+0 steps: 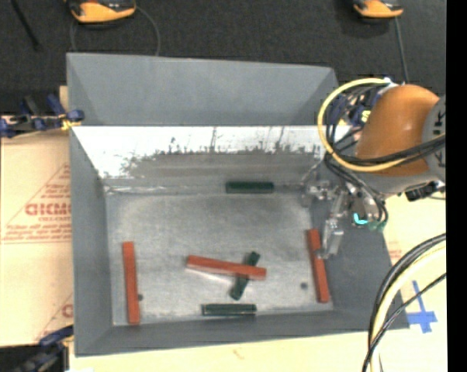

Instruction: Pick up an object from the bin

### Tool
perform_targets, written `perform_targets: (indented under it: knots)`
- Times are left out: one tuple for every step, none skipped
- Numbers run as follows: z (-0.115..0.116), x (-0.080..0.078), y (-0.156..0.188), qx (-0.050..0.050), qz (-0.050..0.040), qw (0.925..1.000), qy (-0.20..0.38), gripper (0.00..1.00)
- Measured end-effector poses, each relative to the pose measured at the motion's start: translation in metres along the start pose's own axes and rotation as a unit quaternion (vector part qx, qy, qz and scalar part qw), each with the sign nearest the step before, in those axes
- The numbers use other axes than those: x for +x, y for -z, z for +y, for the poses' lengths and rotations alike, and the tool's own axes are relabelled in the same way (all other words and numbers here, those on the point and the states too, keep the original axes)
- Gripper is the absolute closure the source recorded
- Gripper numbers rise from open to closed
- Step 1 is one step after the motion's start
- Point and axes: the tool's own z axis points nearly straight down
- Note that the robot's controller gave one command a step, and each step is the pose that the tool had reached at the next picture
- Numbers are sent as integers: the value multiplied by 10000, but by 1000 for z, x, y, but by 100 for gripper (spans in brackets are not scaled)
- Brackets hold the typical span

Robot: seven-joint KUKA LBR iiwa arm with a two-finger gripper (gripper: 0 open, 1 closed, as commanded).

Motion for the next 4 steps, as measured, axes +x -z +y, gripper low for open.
perform_targets:
  knots:
    - [103,24,-75,-15,-12,9937,1125,0]
    - [184,26,-41,-25,-52,9947,1028,0]
    - [222,27,-42,-18,-41,9998,201,0]
    - [200,47,-73,-4,-14,9963,-858,0]
